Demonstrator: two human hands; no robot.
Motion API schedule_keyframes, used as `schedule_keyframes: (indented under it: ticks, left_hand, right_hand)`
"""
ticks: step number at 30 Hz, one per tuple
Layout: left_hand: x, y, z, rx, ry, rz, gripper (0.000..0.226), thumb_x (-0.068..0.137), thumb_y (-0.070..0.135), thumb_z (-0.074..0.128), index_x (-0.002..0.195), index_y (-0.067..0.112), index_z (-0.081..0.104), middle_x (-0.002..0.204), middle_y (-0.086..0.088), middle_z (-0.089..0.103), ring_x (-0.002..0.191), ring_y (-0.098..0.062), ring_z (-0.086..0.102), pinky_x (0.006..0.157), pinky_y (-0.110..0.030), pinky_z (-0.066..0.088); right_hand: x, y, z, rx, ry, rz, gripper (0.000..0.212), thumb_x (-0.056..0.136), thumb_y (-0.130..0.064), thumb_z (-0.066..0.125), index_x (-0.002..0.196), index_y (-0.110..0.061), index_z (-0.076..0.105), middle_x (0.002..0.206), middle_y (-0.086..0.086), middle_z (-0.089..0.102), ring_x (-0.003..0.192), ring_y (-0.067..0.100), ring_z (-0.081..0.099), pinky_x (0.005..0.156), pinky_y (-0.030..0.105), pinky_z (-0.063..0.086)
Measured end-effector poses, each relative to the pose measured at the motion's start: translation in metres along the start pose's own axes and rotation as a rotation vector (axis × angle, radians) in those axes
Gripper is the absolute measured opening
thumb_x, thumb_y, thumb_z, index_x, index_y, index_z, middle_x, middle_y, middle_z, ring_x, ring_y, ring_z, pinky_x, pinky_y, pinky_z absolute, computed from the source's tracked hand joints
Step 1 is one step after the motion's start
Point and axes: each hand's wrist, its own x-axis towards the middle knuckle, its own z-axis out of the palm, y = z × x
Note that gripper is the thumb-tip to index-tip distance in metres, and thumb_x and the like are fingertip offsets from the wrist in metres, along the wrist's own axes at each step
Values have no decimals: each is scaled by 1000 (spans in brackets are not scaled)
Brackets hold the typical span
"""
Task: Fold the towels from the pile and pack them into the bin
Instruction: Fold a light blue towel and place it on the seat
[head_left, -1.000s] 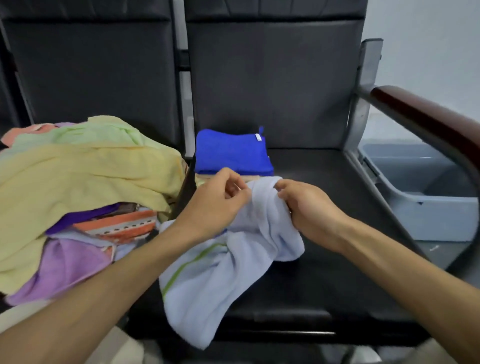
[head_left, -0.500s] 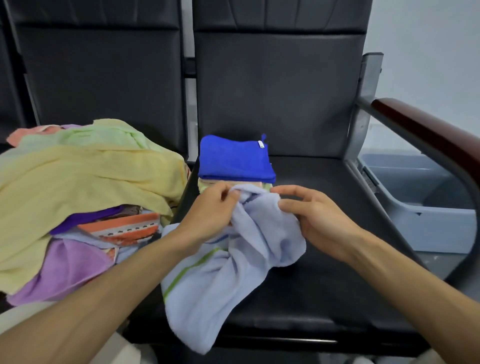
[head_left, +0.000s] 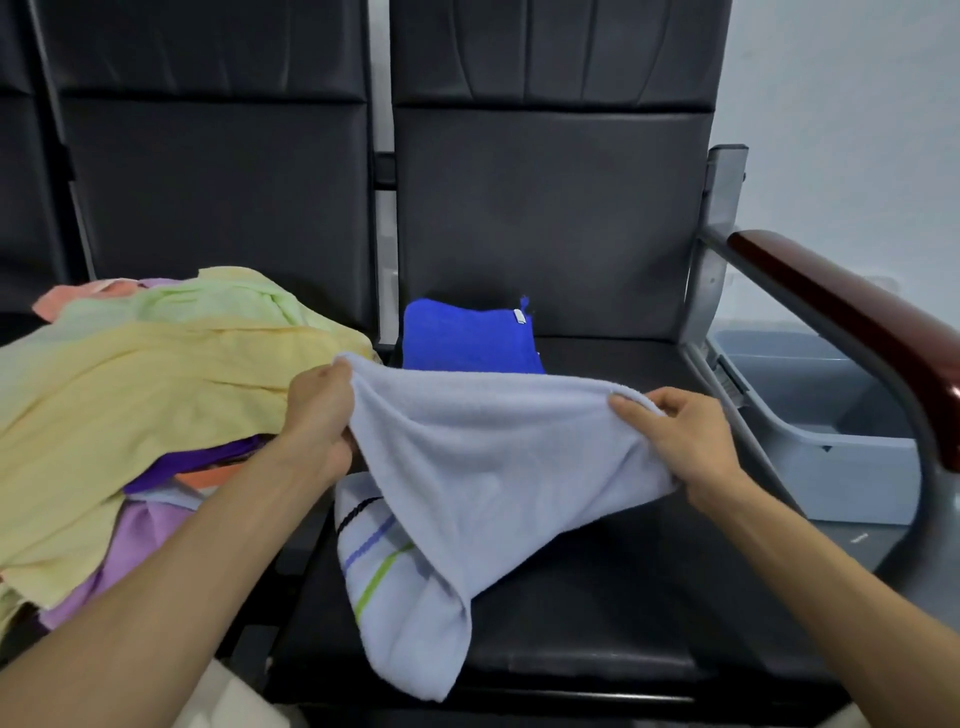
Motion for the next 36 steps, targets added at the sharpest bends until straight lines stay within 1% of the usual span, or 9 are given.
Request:
schedule_keyframes:
  ticks: [3, 7, 11, 13, 21, 23, 27, 31, 36]
  left_hand:
    - [-8, -4, -8, -111, -103, -170, 27, 98, 9, 45, 122, 0, 56, 124, -17, 60, 79, -25, 59, 67, -34, 50]
    - [-22, 11, -20, -274, -302, -306, 43, 90, 21, 66, 127, 0, 55, 128, -18, 60, 111, -32, 60, 97, -44, 48]
    - [-41, 65, -20, -66, -402, -51, 23, 90, -2, 60, 113, -6, 60, 110, -13, 66, 95, -23, 65, 72, -29, 54]
    - [-46, 94, -23, 61, -413, 87, 19, 93, -8, 52, 110, -6, 60, 108, -14, 65, 93, -23, 64, 74, -28, 52]
    - [-83, 189, -42, 574, -267, 705, 17, 94, 14, 53, 107, 15, 65, 108, -6, 65, 95, -22, 61, 73, -36, 51]
    - [-88, 202, -42, 481, -214, 684, 22, 92, 17, 62, 114, 20, 63, 116, -6, 62, 104, -24, 60, 80, -41, 55]
    - [-103, 218, -31, 162, -160, 512, 25, 90, 18, 68, 114, 19, 62, 114, -8, 62, 93, -20, 61, 62, -32, 51]
    - [-118, 229, -28, -56, -248, 336, 25, 84, 17, 74, 107, 10, 67, 110, -8, 67, 99, -21, 63, 85, -37, 54]
    - [-117, 235, -41, 408, -337, 569, 70, 66, -1, 84, 130, 11, 58, 126, -10, 60, 119, -29, 55, 105, -42, 44]
  right_hand:
    - [-6, -6, 5, 84, -60, 9, 13, 85, -31, 71, 77, -20, 71, 80, 2, 72, 81, 21, 65, 67, 34, 51]
    - [-5, -29, 2, 235, -105, -34, 13, 89, -13, 66, 95, -22, 73, 99, 0, 72, 94, 17, 66, 86, 34, 54]
    - [-3, -75, -12, 317, -91, -114, 26, 87, -5, 63, 104, -23, 72, 107, -1, 70, 99, 16, 64, 91, 34, 52]
    - [-6, -102, -22, 428, -73, -134, 25, 87, -3, 62, 100, -21, 74, 105, 2, 72, 103, 20, 64, 92, 36, 52]
    - [-17, -187, -77, 739, 77, -155, 11, 81, -22, 76, 91, -18, 76, 94, -1, 74, 97, 17, 66, 84, 30, 53]
    - [-17, -199, -86, 742, 144, -128, 7, 82, -21, 76, 88, -19, 75, 97, 0, 73, 97, 17, 65, 90, 32, 54]
    - [-16, -213, -101, 733, 86, -101, 27, 90, -4, 60, 105, -23, 73, 115, 1, 67, 108, 17, 61, 101, 32, 49]
    - [-15, -218, -111, 712, 50, -71, 36, 86, 2, 56, 97, -28, 73, 123, -1, 62, 98, 14, 58, 83, 24, 51]
    - [-22, -223, -124, 686, -51, -96, 42, 73, 8, 68, 95, -27, 74, 122, 2, 62, 113, 23, 56, 99, 38, 49]
